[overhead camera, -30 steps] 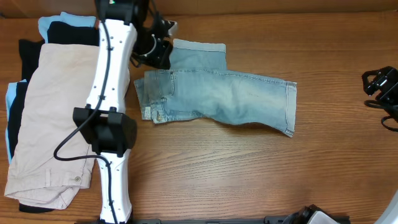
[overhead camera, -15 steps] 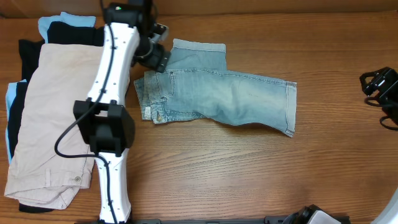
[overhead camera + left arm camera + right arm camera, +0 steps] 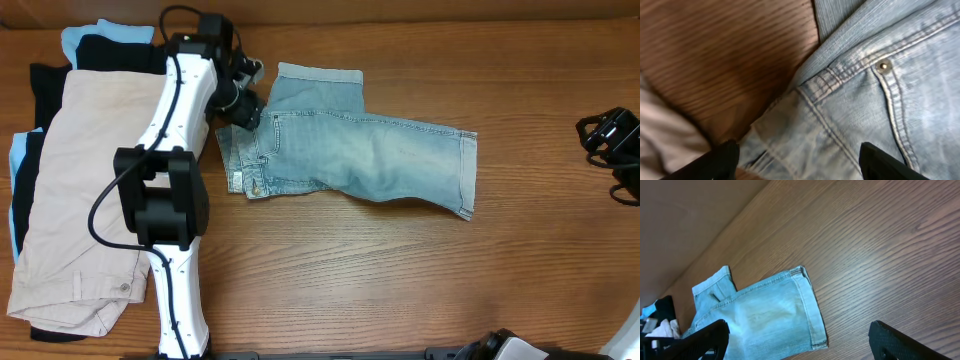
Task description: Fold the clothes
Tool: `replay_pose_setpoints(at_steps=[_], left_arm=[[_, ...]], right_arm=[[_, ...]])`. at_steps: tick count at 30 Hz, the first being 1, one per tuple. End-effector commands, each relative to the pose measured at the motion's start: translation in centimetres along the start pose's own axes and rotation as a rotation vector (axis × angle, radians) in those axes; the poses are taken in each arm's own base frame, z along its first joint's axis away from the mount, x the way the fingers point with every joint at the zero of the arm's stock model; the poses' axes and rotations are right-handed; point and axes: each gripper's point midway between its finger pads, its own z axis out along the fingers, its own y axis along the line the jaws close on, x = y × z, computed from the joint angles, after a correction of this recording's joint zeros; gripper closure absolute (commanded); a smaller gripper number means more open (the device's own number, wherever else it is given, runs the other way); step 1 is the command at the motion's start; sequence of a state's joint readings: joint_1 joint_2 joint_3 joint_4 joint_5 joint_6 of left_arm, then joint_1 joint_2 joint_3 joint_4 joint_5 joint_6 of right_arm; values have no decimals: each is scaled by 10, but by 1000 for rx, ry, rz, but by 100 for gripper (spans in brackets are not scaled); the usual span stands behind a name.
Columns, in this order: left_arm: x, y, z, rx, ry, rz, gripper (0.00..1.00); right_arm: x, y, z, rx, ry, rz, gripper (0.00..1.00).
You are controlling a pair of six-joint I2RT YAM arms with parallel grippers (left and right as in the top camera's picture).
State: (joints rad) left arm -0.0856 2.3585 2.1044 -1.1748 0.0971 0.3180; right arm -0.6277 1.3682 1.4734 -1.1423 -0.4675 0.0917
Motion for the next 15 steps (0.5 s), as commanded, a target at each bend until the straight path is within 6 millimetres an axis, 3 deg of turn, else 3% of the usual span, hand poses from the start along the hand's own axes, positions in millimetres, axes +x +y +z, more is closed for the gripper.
replay_pose_setpoints(at_steps=[1, 8, 9, 12, 13, 15], left_arm=[[4, -8, 12, 30, 2, 22, 23], [7, -6, 19, 29, 3, 19, 37], [6, -6, 19, 28, -1, 17, 43], [4, -6, 19, 27, -6, 8, 83], [4, -6, 19, 26, -7, 0, 92], [4, -6, 19, 27, -6, -3, 96]], right_arm=[[-4, 2, -1, -6, -9, -19, 7], [-4, 2, -1, -6, -8, -19, 7], [-4, 2, -1, -6, -8, -19, 7], [-4, 2, -1, -6, -8, -18, 7], [-4, 2, -1, -6, -8, -18, 7], [-4, 2, -1, -6, -8, -18, 7]])
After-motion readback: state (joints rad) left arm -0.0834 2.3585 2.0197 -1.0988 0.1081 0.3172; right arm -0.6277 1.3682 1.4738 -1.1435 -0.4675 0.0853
